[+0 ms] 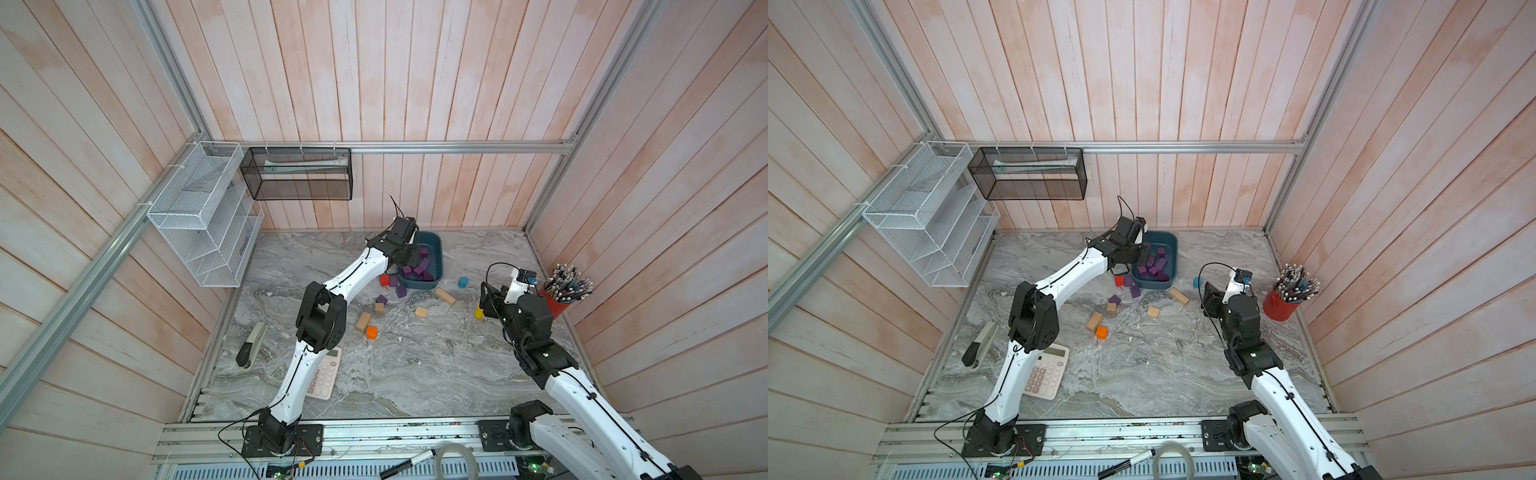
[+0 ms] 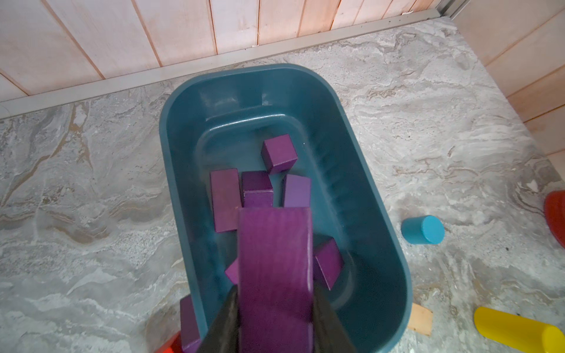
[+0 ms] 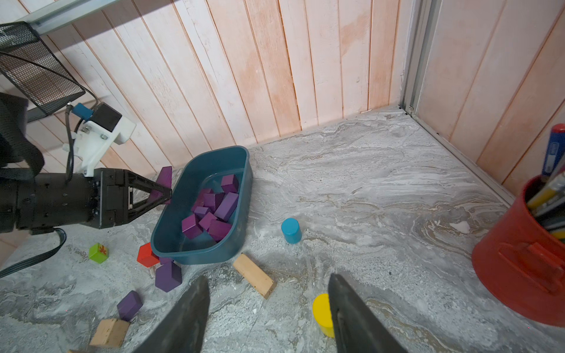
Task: Pick purple bricks into the storage bin
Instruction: Place the building block in the storage box.
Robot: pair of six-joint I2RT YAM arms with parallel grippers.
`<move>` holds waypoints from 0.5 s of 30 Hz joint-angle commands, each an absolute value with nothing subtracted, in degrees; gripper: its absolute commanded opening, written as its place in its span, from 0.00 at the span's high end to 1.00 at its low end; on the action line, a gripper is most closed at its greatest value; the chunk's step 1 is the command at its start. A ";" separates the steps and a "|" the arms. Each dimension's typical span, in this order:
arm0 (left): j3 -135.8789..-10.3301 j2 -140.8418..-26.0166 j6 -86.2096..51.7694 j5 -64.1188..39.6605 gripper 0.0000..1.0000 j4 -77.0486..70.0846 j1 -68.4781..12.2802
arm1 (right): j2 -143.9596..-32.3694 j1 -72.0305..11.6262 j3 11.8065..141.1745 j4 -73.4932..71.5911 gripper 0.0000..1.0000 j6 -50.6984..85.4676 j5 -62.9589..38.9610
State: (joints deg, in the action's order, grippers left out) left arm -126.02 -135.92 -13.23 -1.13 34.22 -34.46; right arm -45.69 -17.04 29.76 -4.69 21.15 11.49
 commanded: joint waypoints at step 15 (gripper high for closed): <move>-127.60 -142.10 -14.84 -4.15 0.71 22.54 -32.87 | -46.14 -19.27 29.10 -6.00 0.36 20.08 14.75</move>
